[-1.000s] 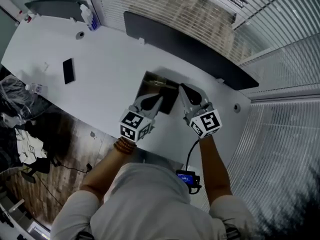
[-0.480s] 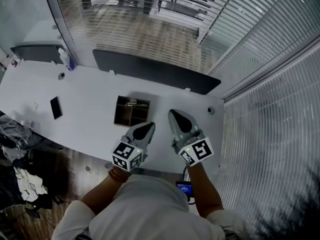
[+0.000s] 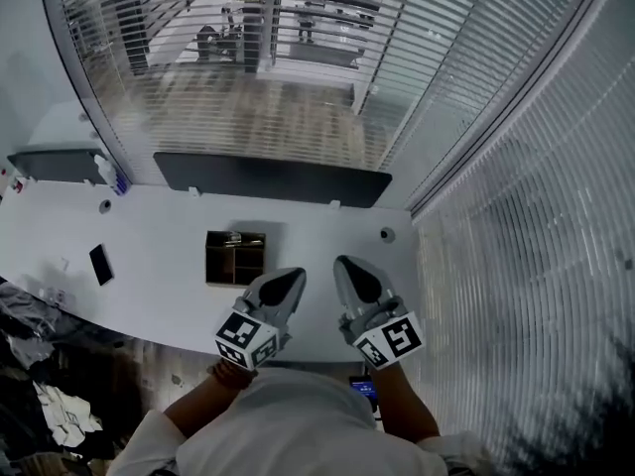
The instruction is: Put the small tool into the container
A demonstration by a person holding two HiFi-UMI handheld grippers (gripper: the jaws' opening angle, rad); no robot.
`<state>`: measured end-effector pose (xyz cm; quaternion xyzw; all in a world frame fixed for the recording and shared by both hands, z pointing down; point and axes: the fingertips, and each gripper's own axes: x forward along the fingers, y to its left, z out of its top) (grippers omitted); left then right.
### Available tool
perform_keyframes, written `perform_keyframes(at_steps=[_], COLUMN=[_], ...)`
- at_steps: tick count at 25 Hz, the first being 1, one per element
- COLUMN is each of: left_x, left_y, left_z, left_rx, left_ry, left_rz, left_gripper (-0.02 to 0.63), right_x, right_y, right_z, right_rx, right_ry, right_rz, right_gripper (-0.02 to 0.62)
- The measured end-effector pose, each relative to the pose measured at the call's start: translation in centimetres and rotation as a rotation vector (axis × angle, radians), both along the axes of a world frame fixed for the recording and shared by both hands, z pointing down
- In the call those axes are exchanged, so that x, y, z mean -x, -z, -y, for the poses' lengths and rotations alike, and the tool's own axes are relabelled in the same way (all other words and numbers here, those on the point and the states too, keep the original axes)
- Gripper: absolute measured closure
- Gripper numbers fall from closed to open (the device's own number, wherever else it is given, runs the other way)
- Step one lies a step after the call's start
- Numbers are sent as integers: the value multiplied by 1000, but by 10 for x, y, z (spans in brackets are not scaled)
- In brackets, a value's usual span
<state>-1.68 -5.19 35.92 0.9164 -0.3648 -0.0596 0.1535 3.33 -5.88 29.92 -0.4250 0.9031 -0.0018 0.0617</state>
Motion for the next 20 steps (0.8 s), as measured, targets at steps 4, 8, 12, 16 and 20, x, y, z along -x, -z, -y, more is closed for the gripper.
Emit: perform_keyframes(at_steps=[4,8,12,16,20], left_x=[-15,-23,-29,-31,-33], left_y=[19,28,32,43,38], left_z=[-10,-18,-23,-25,-23], left_rx=[-27,-53,-77,-92,-94], left_ry=[-34,-46,-48,-22,-26], left_rz=[-4,10,24,15,8], left_gripper=[604,604,604,604,603], right_x=[-21,-27,-22,-20,-20], right_y=[11,2,-4,3,9], right_z=[-15,-30,-45,-54,-54], right_rx=[-8,26,44,37,17], right_ry=[-52,-67,-73,-78,-79], right_rz=[16,27,20,51,50], right_gripper=[595,595,595,595,595])
